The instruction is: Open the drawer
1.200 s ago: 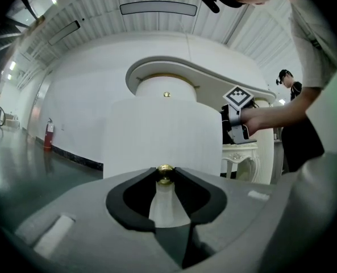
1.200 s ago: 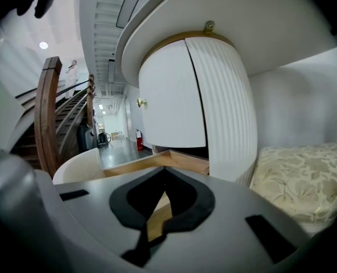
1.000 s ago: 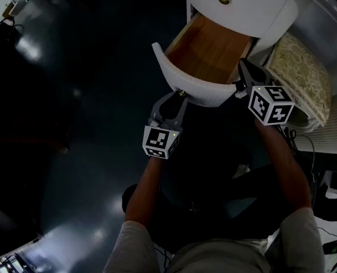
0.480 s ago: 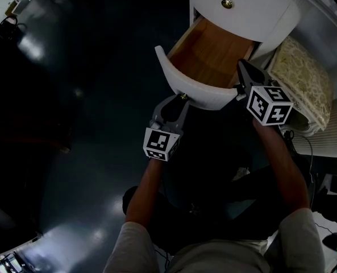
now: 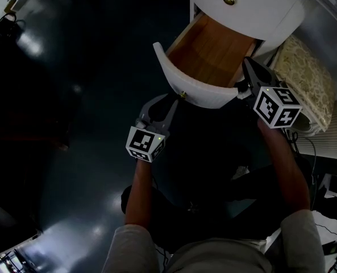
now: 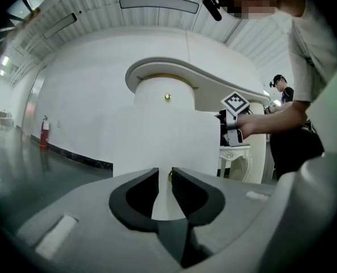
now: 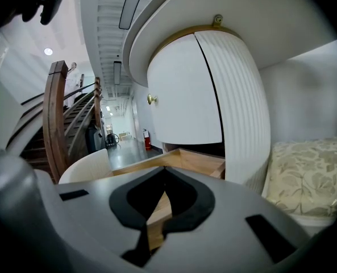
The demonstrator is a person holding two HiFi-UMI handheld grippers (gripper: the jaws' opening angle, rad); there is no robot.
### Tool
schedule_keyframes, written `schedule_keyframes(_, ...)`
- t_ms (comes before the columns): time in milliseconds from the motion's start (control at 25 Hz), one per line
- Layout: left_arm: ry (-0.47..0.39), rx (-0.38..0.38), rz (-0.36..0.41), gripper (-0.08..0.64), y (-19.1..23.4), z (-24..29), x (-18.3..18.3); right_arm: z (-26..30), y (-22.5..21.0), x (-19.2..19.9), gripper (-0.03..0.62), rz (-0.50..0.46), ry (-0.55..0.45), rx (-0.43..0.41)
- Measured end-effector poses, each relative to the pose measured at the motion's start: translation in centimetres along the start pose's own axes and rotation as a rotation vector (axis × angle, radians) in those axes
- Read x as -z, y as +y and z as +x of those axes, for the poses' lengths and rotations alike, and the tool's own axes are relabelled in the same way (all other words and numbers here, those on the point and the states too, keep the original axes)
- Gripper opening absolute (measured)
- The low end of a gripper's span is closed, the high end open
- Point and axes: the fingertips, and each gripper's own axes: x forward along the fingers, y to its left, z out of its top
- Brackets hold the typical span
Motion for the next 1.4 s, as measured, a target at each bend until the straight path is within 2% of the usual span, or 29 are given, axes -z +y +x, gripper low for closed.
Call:
schedule_keyframes(120, -0.037, -0.023, -0.012, 0.049, 1.1, -0.2, -1.6, 0.1, 0.9, -0.4, 0.015, -0.08, -0.002, -0.009)
schedule_keyframes(320, -0.009, 0.005, 0.028, 0.011, 0.5, 1.1, -2.5, 0.2, 2.0, -0.2, 0.015, -0.209, 0.012, -0.04)
schedule_keyframes(480, 0.0, 0.025, 0.018, 0.011, 0.2, 2.5, -2.5, 0.9, 2.8, -0.5, 0.015, -0.434, 0.036, -0.066)
schedule_keyframes(560, 0.007, 0.025, 0.029, 0.011, -0.1, 3.1, -3.1, 1.0, 3.1, -1.6, 0.015, -0.478, 0.026, -0.082)
schedule_keyframes(680, 0.053, -0.004, 0.032, 0.011, -0.9, 3.2, -4.5, 0.8, 3.2, -3.4, 0.015, -0.449, 0.045, -0.116)
schedule_keyframes(800, 0.11, -0.1, -0.004, 0.011, -0.5, 4.0, -5.2, 1.4, 3.3, -4.8, 0.015, -0.385, 0.068, -0.126)
schedule_keyframes(920, 0.202, -0.192, 0.043, 0.011, 0.4, 4.6, -4.6, 2.2, 3.9, -3.0, 0.015, -0.348, 0.093, -0.129)
schedule_keyframes(1040, 0.236, -0.215, 0.018, 0.011, -0.6, 3.3, -5.7, -0.1, 3.7, -1.1, 0.015, -0.274, 0.103, -0.126)
schedule_keyframes(1120, 0.254, -0.206, 0.002, 0.011, -2.0, 1.9, -8.6, -2.9, 2.9, -1.4, 0.014, -0.196, 0.139, -0.108)
schedule_keyframes(1240, 0.302, -0.186, 0.019, 0.011, -3.2, 1.0, -14.3, -5.5, 2.4, -3.7, 0.015, -0.096, 0.224, -0.084)
schedule_keyframes(1400, 0.333, -0.162, 0.057, 0.011, -4.3, 0.7, -21.6, -7.4, 4.4, -7.8, 0.014, 0.007, 0.271, -0.079)
